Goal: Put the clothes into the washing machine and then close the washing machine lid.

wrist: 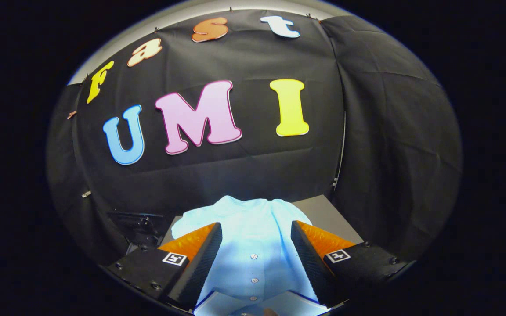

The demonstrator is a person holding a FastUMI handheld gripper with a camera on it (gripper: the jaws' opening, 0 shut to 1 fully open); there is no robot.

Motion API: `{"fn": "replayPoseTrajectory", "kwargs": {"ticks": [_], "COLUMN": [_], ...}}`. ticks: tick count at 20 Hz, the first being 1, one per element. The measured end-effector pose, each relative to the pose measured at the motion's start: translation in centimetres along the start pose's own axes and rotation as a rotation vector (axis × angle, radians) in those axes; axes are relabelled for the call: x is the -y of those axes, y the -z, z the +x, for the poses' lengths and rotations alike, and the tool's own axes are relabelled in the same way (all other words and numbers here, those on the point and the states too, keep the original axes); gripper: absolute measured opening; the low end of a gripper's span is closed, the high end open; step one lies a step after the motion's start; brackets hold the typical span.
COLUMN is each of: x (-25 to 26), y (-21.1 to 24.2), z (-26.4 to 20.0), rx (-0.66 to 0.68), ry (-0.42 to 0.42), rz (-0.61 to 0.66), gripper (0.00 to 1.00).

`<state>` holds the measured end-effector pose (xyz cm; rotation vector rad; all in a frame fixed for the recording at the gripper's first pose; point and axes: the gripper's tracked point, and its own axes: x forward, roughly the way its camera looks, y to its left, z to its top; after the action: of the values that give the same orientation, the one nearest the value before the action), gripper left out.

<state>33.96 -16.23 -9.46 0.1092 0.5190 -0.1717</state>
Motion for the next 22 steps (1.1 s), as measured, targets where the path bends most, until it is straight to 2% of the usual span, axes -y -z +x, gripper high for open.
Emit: {"fn": "replayPoseTrajectory", "kwargs": {"ticks": [4,11,14,15,16,19,20,21,22], "x": [-0.3,-0.1,-0.8,-1.1,-1.5,-1.6,-1.5,-1.4,-1.4], "y": [2.5,5.8,5.9,5.9,5.9,5.6,5.8,5.4,5.5], "z": [3.2,4.5,4.8,5.0,5.3,5.1,5.2,5.0,4.7], "rx": [-0.159,-0.29,-0.331,-0.337,-0.344,-0.321,-0.32,-0.309,-0.296], "ry": [-0.001,0.069,0.05,0.038,0.017,0.011,0.015,0.022,0.026], "rz": [0.02,-0.109,-0.116,-0.121,-0.122,-0.125,-0.136,-0.147,-0.151], "gripper": [0.99,0.99,0.97,0.84,0.77,0.17,0.16,0.05,0.05]}}
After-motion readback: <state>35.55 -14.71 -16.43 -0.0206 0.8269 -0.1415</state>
